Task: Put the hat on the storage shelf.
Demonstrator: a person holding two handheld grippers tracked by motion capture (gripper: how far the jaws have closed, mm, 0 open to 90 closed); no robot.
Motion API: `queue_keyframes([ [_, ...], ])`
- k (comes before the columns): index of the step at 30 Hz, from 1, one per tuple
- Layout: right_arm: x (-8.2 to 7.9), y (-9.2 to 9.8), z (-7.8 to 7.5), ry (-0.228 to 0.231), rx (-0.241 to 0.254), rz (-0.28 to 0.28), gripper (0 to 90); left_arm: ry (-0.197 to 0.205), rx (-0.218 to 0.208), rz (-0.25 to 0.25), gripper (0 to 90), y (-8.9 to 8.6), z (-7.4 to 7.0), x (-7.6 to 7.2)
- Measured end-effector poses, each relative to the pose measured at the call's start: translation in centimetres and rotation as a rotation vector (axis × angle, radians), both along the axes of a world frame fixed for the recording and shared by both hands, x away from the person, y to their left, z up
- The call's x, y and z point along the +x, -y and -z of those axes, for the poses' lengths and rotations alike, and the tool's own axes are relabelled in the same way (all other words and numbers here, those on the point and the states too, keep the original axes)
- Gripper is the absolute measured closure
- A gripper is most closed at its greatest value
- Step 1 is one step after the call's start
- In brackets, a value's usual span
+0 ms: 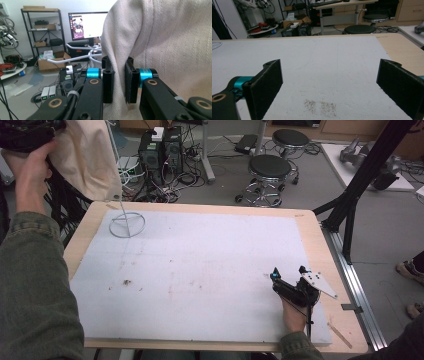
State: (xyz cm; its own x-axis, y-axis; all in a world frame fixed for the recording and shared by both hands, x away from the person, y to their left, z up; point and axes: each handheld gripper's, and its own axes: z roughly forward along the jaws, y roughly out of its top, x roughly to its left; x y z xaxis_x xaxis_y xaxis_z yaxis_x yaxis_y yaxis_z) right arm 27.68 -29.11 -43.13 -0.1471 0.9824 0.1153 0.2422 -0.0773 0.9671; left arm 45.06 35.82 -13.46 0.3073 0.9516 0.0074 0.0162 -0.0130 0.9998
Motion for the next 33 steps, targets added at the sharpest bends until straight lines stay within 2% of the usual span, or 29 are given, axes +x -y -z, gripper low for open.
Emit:
queue_keyframes([
  [3, -0.1, 0.0, 0.0, 0.002, 0.003, 0.002, 5.6, -0.016, 0.007, -0.008, 80.2, 0.3, 0.3, 0.3],
  [9, -0.1, 0.0, -0.1, 0.007, -0.002, -0.001, 5.6, 0.001, -0.018, -0.008, 79.8, 0.1, 0.8, 0.2],
  [14, -0.1, 0.0, -0.1, 0.004, 0.001, 0.001, 5.6, 0.001, 0.012, -0.026, 78.5, 0.2, 1.2, -0.1],
  [19, -0.1, -0.1, -0.1, 0.005, 0.003, 0.003, 5.6, 0.007, 0.017, -0.030, 77.3, 0.2, 1.8, -0.3],
  [28, 0.0, -0.1, -0.1, 0.010, -0.001, 0.002, 5.6, 0.008, 0.051, -0.018, 72.1, 0.8, 2.6, -0.7],
  [33, -0.1, -0.2, -0.1, 0.012, 0.003, 0.003, 5.6, -0.007, 0.076, -0.016, 67.9, 1.0, 3.5, -0.9],
])
